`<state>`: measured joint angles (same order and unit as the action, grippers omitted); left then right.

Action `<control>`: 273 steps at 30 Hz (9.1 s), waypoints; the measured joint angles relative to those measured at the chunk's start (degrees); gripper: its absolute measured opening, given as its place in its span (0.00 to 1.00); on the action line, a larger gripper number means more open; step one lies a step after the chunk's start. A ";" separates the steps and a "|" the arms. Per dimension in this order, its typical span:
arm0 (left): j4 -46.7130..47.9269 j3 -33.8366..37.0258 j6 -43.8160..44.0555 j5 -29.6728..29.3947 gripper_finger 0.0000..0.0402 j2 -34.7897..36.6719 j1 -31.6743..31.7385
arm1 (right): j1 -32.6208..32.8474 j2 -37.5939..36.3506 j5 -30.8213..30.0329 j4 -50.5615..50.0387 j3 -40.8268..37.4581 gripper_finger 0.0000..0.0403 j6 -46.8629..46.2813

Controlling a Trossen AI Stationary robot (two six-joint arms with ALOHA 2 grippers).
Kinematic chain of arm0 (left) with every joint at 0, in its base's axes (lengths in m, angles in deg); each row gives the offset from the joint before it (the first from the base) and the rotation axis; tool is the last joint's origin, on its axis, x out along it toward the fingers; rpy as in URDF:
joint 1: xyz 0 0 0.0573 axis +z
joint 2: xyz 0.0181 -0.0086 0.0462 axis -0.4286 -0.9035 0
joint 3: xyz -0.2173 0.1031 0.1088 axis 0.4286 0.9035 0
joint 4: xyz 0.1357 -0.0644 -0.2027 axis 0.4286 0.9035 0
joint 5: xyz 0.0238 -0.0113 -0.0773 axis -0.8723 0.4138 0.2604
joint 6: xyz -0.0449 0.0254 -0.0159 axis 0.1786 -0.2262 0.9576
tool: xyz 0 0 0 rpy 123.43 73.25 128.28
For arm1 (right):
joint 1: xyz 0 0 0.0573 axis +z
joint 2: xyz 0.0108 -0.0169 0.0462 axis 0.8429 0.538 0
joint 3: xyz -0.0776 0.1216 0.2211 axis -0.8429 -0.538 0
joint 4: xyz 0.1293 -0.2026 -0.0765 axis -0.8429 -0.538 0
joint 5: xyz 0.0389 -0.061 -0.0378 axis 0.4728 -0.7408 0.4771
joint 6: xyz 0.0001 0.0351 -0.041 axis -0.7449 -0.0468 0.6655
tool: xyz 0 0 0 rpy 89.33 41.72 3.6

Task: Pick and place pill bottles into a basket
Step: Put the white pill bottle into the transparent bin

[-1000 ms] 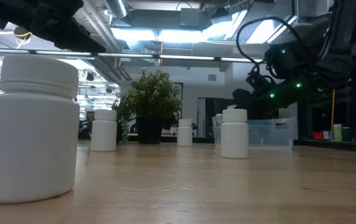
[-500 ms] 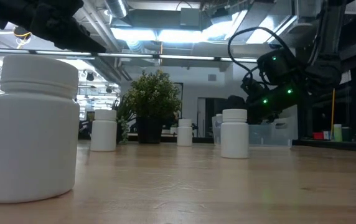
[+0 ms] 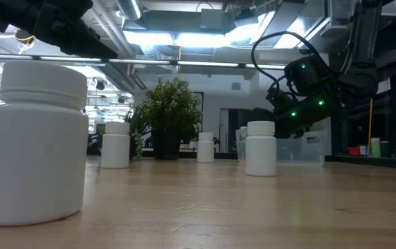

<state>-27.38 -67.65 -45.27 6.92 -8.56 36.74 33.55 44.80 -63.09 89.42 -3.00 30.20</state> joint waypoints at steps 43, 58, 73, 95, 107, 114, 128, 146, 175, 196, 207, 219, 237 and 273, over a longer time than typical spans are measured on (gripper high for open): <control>0.01 -0.01 1.33 0.00 0.03 0.00 -0.01 | 1.47 -18.51 7.49 -7.12 -0.06 0.51 11.75; -0.01 -0.01 1.83 0.01 0.03 0.02 -0.01 | 12.38 -35.09 20.04 -32.62 -0.06 0.03 10.55; 0.01 0.01 3.89 0.02 0.02 0.02 -0.01 | 25.88 -35.08 24.53 -39.16 -0.06 0.03 7.56; 0.05 0.00 3.34 0.00 0.02 0.02 0.00 | 26.84 -35.04 24.48 -39.12 -0.06 0.04 8.12; 0.05 0.01 4.42 0.00 0.01 0.02 -0.01 | 26.82 -35.08 32.24 -39.36 -0.06 0.24 10.57; 0.05 0.01 4.47 0.00 0.01 0.02 0.00 | 26.82 -35.12 32.95 -42.95 -0.04 0.38 10.97; 0.03 0.01 4.50 0.02 0.01 0.02 -0.01 | 28.04 -35.10 32.28 -50.01 5.90 0.42 14.09; 0.05 -0.01 4.35 0.00 0.01 0.00 0.01 | 31.70 -34.49 27.64 -56.94 12.01 0.65 9.09; 0.49 0.00 4.38 0.00 0.01 0.00 0.00 | 33.88 -16.75 21.73 -63.26 21.12 0.68 8.91; 1.16 -0.01 5.97 0.00 0.01 0.01 0.00 | 33.83 -10.67 19.79 -59.43 21.10 0.68 9.09; 1.75 -0.01 5.94 0.00 0.01 0.00 0.00 | 33.83 -10.69 19.91 -59.49 21.10 0.49 9.18; 1.95 0.01 5.86 0.00 0.01 0.00 0.00 | 33.81 -10.75 19.96 -59.25 21.10 0.39 10.62; 3.34 0.00 5.79 0.00 0.01 0.00 0.00 | 26.57 -17.68 25.16 -61.77 21.01 0.38 13.94; 3.22 0.01 4.31 0.00 0.01 0.00 0.00 | 15.32 -38.23 6.51 -77.14 21.06 0.38 15.39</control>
<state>-24.15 -67.64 -40.96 6.92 -8.56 36.74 48.87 6.57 -56.58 12.28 18.05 45.60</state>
